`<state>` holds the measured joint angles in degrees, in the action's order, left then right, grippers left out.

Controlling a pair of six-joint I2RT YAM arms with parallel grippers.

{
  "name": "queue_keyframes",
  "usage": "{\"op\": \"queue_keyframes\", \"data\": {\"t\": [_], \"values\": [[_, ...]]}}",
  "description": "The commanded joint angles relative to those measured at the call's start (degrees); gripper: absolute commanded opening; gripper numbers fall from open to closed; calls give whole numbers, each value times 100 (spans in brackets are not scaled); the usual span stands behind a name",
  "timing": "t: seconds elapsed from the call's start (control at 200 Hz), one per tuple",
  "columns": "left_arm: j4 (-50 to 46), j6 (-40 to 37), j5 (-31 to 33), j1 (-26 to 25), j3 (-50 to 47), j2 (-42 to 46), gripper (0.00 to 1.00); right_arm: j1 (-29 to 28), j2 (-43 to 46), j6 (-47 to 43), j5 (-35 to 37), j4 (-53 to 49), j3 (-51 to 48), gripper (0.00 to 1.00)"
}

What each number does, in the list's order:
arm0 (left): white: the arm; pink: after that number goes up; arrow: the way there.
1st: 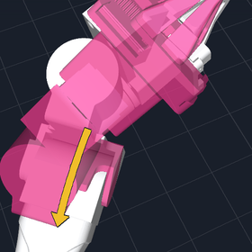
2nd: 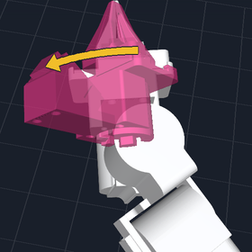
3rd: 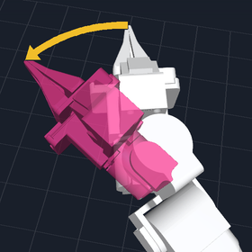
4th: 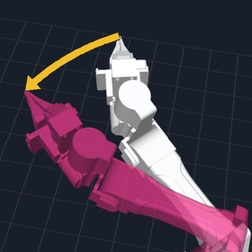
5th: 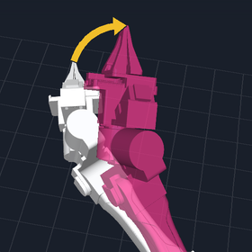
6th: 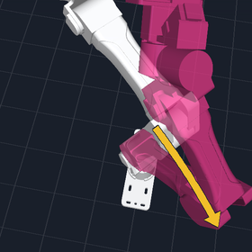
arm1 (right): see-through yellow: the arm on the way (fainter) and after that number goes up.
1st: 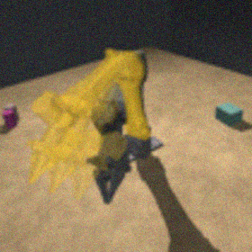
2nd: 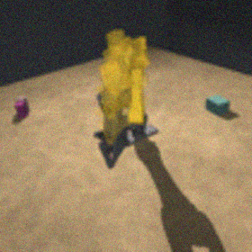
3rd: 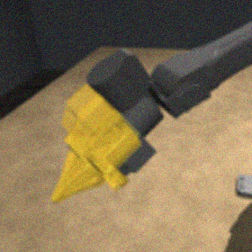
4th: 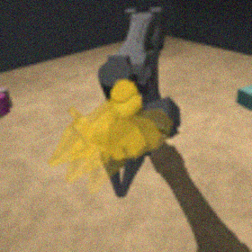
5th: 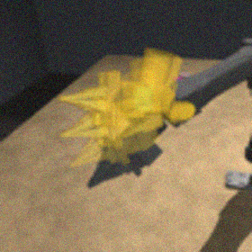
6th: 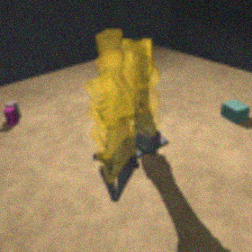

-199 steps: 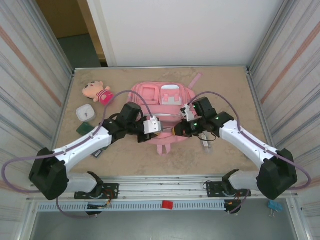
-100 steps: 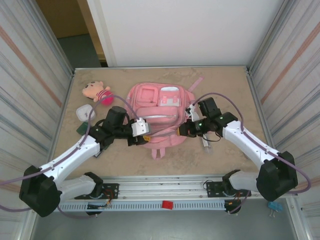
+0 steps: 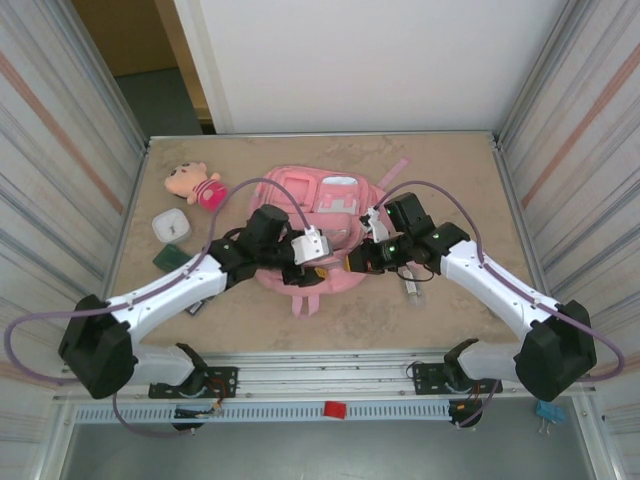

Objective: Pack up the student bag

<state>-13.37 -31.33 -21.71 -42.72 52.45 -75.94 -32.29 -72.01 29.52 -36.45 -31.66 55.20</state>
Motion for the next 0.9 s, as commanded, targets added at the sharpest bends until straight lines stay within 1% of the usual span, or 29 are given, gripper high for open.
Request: {"op": "queue_keyframes", "data": {"t": [0.0, 0.08, 0.135, 0.19, 0.266, 0.421, 0.521, 0.792, 0.837, 0.897], "values": [[-18, -78, 378, -49, 146, -102, 39, 4, 172, 20, -226, 332, 181, 0], [20, -208, 278, -42, 29, 39, 26, 253, 199, 90, -94, 308, -17, 0], [35, -319, 114, -35, -69, 204, 14, 533, 185, 228, -15, 348, -220, 0], [46, -361, -55, -5, -174, 392, 9, 823, 148, 312, 72, 414, -416, 0], [47, -368, -393, 68, -284, 670, 8, 1153, 81, 338, 109, 561, -598, 0], [202, -201, -723, 248, -454, 1232, 5, 1862, -259, 366, 115, 895, -678, 0], [206, -144, -758, 396, -442, 1475, 2, 2180, -548, 287, 107, 1030, -567, 0], [28, -180, -834, 726, -257, 1743, 2, 2792, -1160, 80, 255, 908, -126, 0], [32, -170, -764, 742, -247, 1734, 2, 2857, -1195, 80, 274, 867, -80, 0], [29, -121, -487, 752, -244, 1676, 2, 2844, -1125, 0, 112, 907, -44, 0]]}}
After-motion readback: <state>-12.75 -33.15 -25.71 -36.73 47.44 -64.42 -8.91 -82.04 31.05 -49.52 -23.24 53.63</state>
